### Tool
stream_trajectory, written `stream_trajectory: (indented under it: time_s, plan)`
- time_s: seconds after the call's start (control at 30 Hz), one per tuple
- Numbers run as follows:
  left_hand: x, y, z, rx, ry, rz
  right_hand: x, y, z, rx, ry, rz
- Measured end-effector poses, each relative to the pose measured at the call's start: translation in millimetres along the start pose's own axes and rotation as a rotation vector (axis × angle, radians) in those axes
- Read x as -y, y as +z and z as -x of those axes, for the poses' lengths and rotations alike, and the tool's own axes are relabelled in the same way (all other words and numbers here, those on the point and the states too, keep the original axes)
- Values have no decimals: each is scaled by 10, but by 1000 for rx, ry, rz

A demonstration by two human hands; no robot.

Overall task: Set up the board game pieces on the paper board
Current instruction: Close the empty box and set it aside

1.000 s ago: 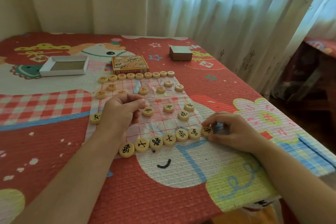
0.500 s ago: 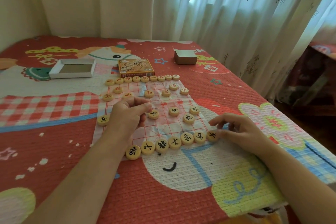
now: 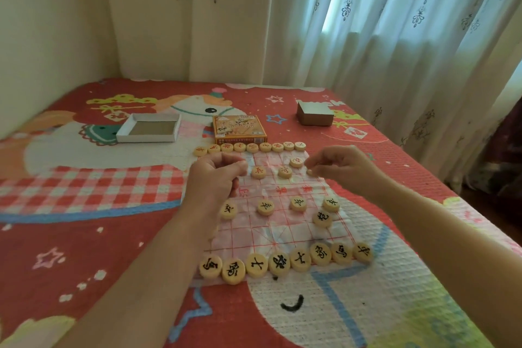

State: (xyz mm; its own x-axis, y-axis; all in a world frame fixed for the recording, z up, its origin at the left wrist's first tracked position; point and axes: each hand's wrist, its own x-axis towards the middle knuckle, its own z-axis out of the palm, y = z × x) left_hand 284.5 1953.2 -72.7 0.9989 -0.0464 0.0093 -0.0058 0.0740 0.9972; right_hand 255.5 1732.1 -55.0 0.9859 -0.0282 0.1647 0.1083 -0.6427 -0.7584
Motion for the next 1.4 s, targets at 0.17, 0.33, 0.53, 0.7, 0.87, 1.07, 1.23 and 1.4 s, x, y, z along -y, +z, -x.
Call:
stream_trajectory:
  time_s: [0.17, 0.33, 0.53, 0.7, 0.87, 1.07, 1.23, 1.4]
  plan:
    - [-61, -50, -460, -40, 140, -197, 28, 223, -695, -16, -42, 93]
    - [-14, 7, -1014, -85, 248, -417, -38, 295, -1243, -36, -37, 140]
    - [58, 89, -1611, -117, 313, -752, -268, 353, -1775, -68, 31, 258]
    - [199, 60, -2000, -67, 202, -1157, -400, 461, -2043, 55, 115, 412]
    - [275, 33, -2171, 49, 27, -1244, -400, 589, -2131, 155, 116, 381]
    - [303, 66, -2183, 111, 87, -1192, -373, 638, -2152, 162, 102, 393]
    - [204, 7, -2170, 104, 144, -1089, -324, 657, -2141, 61, 63, 307]
    - [29, -229, -2160, -18, 271, -1092, -76, 739, -2133, -45, -49, 259]
